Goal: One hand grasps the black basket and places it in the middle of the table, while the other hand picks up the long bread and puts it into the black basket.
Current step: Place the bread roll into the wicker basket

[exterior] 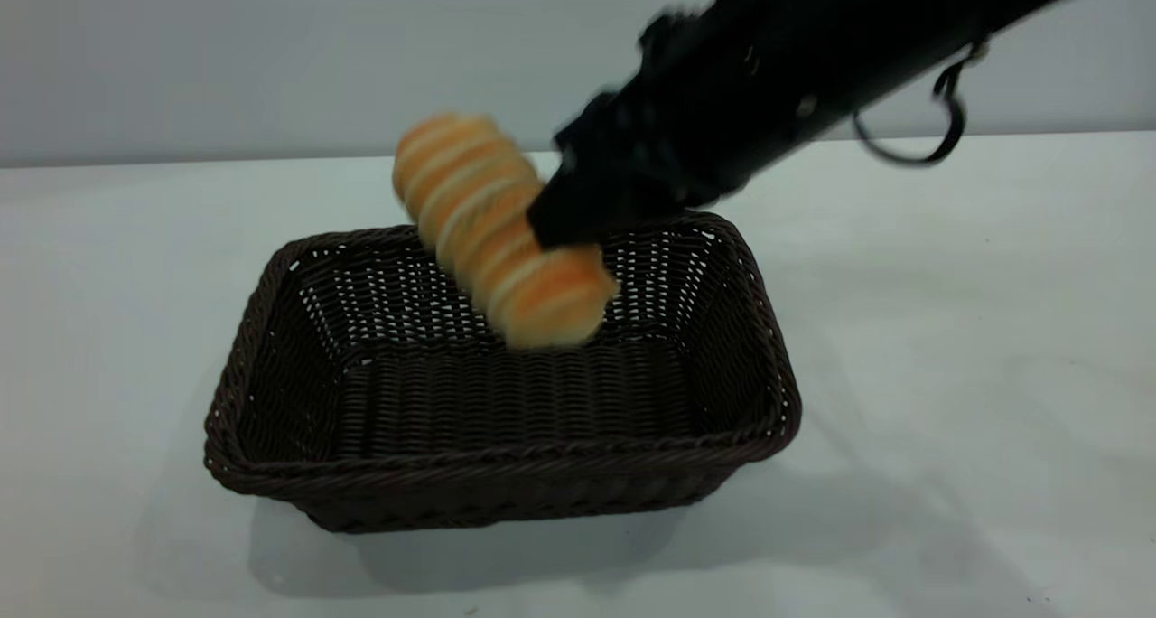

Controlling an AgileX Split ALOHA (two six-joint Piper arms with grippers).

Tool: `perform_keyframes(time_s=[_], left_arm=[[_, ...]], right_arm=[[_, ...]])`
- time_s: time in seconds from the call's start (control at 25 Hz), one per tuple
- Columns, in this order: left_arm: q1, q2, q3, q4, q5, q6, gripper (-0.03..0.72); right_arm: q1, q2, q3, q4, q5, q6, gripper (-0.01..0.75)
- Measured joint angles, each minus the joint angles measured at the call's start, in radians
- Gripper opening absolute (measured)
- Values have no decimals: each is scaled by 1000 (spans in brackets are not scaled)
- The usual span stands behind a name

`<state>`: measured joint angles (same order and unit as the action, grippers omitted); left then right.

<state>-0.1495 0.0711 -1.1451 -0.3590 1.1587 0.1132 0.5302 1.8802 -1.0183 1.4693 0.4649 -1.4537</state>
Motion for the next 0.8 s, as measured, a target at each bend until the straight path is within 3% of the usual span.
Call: perform_keyframes(time_s=[0.44,0.52,0.72,0.8], left_arm=[[0,0,0,0,0,1,525],[0,0,0,1,0,1,525],[0,0,0,7,0,1,525],[0,0,0,13,0,1,525]], right_arm=[[9,119,0,91,-40,-127,42],[9,119,0,106,-42,-159,94],[9,119,-1,128,-46,-178,346],[9,119,-1,130,-56,-183,402]])
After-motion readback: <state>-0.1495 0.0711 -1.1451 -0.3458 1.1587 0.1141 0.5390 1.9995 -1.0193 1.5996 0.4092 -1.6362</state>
